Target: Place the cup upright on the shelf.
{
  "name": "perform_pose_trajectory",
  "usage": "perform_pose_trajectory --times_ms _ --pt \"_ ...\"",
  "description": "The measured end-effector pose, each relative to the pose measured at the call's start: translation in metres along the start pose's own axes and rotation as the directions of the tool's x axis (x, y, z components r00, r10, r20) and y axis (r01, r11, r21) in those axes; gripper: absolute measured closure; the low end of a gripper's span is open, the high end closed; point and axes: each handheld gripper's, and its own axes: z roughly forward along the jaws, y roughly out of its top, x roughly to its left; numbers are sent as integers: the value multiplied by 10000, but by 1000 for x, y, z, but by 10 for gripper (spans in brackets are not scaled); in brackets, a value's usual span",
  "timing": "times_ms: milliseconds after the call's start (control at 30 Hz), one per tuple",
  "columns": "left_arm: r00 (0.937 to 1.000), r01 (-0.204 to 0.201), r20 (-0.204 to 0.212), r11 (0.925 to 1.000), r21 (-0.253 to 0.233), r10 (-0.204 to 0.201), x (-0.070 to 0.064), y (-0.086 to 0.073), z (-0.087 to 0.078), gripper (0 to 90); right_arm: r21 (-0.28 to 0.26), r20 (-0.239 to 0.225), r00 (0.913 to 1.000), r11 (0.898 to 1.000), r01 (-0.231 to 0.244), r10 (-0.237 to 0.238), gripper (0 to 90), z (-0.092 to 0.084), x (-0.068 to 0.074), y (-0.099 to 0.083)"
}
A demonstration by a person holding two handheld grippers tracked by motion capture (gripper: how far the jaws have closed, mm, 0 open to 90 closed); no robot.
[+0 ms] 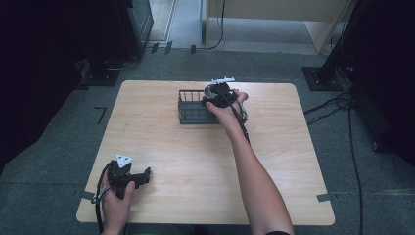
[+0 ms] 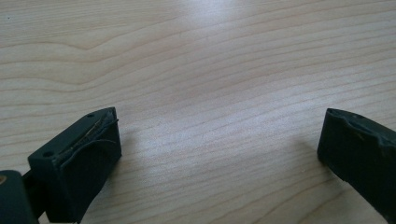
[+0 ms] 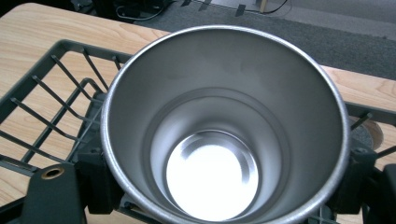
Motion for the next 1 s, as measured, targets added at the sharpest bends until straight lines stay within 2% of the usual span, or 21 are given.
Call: perform_pose_trajectory --times_ms 1000 --pt "10000 -26 17 10000 -14 26 0 0 0 0 226 40 10000 9997 49 -50 181 7 -4 -8"
